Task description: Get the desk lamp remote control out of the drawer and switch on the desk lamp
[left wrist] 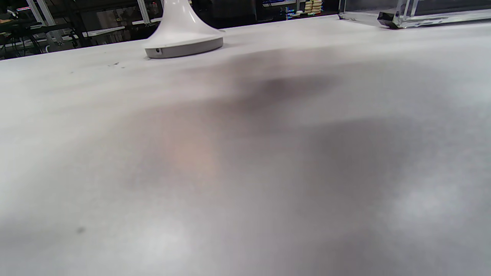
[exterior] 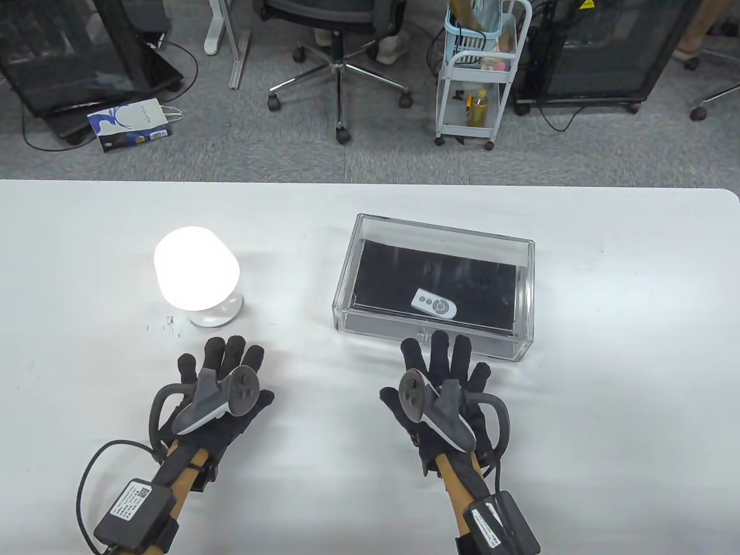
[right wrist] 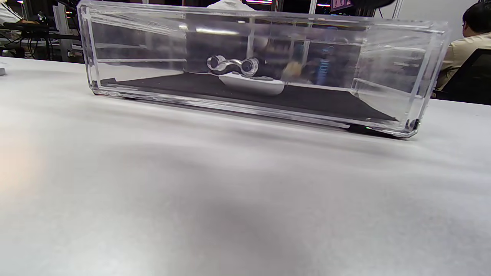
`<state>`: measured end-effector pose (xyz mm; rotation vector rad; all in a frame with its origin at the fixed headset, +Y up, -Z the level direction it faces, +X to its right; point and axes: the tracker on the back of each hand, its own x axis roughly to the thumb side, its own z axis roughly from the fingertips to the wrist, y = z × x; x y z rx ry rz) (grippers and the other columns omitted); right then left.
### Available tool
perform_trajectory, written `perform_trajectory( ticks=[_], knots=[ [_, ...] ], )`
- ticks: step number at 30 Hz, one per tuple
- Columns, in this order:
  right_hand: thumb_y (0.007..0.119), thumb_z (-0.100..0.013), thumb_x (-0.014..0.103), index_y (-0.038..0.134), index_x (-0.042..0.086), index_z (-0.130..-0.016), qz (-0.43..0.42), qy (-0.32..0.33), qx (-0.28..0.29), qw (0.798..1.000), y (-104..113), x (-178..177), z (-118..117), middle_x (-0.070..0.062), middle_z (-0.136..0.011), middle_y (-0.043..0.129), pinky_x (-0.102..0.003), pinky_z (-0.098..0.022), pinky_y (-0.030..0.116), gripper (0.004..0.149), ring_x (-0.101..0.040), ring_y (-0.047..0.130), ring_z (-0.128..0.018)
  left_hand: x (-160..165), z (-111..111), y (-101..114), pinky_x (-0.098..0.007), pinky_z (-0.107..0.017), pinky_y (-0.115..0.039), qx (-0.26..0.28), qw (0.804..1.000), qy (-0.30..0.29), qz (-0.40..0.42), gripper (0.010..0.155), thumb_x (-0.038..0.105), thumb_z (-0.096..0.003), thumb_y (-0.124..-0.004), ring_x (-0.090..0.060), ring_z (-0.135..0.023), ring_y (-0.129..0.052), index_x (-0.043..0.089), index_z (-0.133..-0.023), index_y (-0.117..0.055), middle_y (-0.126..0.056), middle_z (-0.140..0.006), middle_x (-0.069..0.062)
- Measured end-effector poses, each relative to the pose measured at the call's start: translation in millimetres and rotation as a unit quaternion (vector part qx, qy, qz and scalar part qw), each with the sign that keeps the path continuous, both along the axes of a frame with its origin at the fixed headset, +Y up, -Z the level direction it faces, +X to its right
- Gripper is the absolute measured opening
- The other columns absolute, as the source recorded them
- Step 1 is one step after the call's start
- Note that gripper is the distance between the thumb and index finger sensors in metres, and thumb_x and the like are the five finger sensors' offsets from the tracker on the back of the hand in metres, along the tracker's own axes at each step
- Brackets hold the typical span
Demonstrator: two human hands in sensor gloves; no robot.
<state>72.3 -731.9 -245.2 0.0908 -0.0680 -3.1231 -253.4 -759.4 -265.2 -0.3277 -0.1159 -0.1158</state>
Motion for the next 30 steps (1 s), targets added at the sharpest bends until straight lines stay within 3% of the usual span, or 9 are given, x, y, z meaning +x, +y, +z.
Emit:
perform_trajectory(
  ticks=[30],
  knots=[
    [0.052,-0.035,0.082,0.024,0.046,-0.104,0.006,-0.006,-0.022,1.000,-1.4,-0.2,-1.3,-0.005,-0.118,0.022,-0.067,-0.075,0.042,0.083,-0.039,0.027,-0.111,2.4,1.7,-3.7,-0.069,-0.073,-0.014,-0.007,1.000,-0.006,-0.011,0.076,0.074,-0.0399,-0.037,-0.029,-0.116,-0.002,0.047,-0.105,-0.007,-0.002,-0.121,0.007]
  ],
)
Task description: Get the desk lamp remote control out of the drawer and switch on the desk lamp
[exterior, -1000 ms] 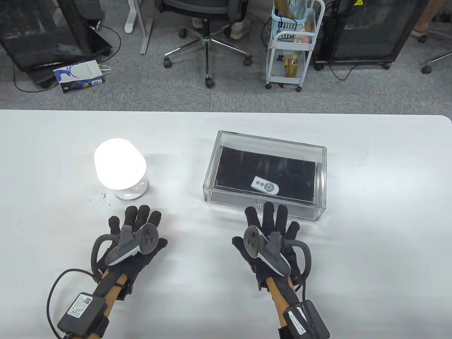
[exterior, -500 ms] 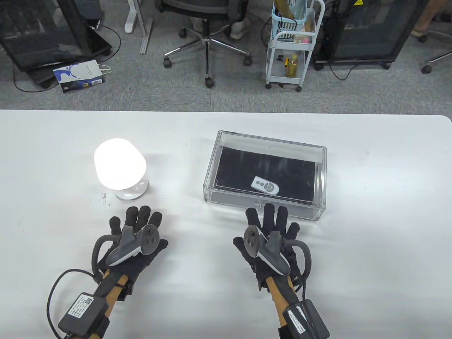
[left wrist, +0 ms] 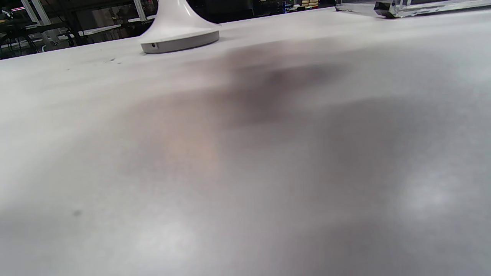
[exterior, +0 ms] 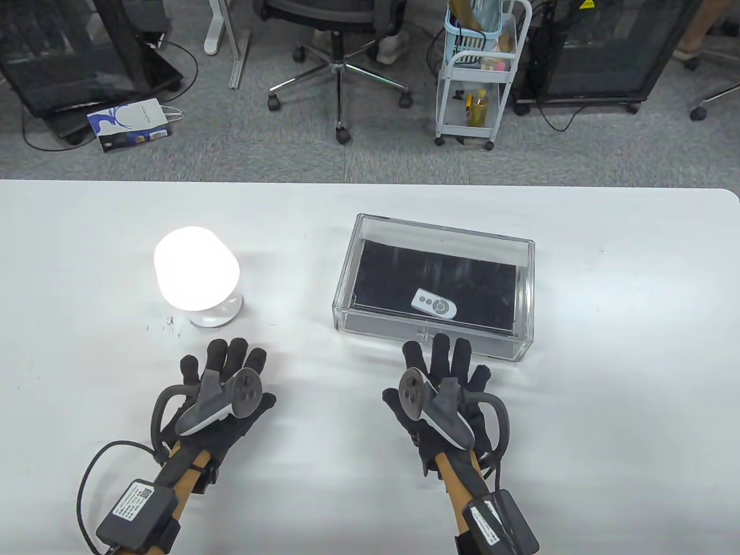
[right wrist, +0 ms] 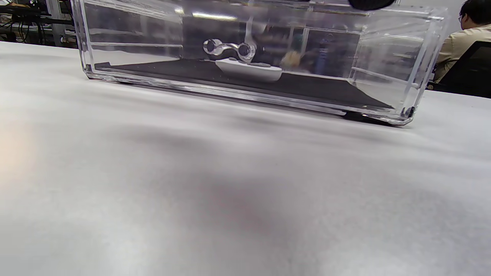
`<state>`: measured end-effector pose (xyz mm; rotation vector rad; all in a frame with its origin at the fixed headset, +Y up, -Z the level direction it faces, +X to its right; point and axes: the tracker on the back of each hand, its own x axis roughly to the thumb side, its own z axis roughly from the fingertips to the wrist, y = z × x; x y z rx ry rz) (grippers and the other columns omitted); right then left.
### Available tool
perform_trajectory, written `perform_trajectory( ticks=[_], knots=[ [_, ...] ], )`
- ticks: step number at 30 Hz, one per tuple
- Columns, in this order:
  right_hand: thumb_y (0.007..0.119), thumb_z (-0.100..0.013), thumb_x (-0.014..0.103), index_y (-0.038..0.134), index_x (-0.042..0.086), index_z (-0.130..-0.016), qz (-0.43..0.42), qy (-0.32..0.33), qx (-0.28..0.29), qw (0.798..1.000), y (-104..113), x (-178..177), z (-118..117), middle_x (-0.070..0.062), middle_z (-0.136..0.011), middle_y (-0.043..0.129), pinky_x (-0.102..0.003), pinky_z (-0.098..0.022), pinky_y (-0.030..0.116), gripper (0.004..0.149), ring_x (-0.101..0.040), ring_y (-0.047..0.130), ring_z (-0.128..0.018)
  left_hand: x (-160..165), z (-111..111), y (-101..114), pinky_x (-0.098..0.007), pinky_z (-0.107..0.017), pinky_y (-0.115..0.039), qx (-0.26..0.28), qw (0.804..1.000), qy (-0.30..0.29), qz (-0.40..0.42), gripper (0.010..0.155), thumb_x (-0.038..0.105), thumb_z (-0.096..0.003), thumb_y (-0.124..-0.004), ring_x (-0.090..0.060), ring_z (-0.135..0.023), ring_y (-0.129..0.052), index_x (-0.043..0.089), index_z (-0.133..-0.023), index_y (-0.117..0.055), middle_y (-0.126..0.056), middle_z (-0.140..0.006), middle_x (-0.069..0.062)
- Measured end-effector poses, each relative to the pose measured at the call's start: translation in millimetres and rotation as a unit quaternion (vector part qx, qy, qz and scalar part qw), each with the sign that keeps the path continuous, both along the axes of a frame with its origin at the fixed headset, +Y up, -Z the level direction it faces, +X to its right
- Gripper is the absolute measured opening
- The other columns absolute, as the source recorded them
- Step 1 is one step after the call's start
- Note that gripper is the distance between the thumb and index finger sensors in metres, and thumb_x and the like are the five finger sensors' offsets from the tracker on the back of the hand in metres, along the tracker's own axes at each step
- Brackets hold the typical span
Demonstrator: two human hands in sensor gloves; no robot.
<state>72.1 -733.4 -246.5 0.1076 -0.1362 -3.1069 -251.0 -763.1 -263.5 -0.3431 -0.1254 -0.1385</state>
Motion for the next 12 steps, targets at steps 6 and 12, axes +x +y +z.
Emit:
perform_trajectory(
  ticks=[6,12],
  knots=[
    [0.052,-0.035,0.082,0.022,0.047,-0.104,0.000,0.000,0.000,1.000,-0.3,0.0,-0.3,-0.004,-0.118,0.021,-0.067,-0.075,0.041,0.083,-0.039,0.026,-0.111,0.3,0.1,-0.5,-0.069,-0.073,-0.014,-0.001,1.000,0.000,-0.001,0.076,0.074,-0.0398,-0.037,-0.029,-0.116,-0.003,0.047,-0.105,-0.007,-0.001,-0.121,0.007],
    [0.052,-0.035,0.082,0.022,0.046,-0.104,0.002,0.000,-0.002,1.000,-1.1,0.0,-0.6,-0.004,-0.118,0.021,-0.067,-0.075,0.041,0.083,-0.039,0.025,-0.111,0.6,0.1,-0.6,-0.069,-0.073,-0.014,-0.001,1.000,0.000,-0.001,0.076,0.074,-0.0398,-0.037,-0.029,-0.116,-0.003,0.047,-0.105,-0.007,-0.002,-0.120,0.007]
  ],
)
